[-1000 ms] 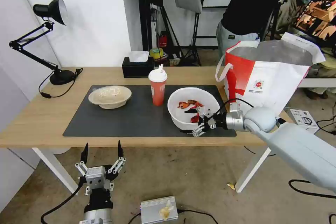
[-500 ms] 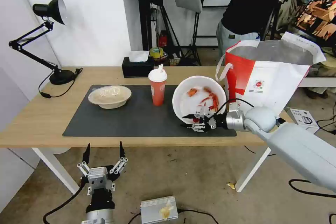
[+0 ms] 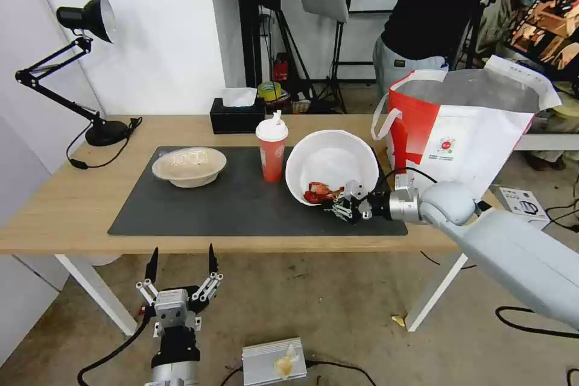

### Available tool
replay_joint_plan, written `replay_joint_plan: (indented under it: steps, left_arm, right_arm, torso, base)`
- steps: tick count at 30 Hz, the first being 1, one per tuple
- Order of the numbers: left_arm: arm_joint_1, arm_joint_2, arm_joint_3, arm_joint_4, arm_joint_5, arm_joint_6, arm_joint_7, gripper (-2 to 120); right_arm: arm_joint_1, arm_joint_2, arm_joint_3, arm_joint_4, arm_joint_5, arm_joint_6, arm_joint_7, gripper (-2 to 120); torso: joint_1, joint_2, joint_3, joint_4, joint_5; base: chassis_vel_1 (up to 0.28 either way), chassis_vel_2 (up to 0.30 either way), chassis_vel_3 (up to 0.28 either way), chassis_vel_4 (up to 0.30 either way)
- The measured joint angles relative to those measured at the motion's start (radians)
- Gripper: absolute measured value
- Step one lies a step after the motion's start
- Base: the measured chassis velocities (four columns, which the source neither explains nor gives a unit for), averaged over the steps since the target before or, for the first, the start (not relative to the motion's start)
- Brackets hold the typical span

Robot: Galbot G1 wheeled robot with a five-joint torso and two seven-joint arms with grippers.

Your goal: Pick up the trash from the table and place it into the takeout bag.

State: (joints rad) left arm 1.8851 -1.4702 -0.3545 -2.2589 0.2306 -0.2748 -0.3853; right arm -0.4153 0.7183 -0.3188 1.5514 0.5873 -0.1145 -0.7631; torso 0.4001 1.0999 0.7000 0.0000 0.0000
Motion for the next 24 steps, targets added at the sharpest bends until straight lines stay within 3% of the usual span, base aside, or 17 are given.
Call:
replay_joint_plan:
  steps: [24]
  left_arm:
    - [0.006, 0.0, -0.001, -0.012, 0.001, -0.001, 0.001, 100]
  right_arm:
    - [0.008, -0.023, 0.015, 0.041, 0.053, 0.003, 0.001, 0]
  torso:
    - [0.0, 0.0, 0.0, 0.0001, 0.0]
  base:
    - [0.0, 0.0, 0.0, 0.0]
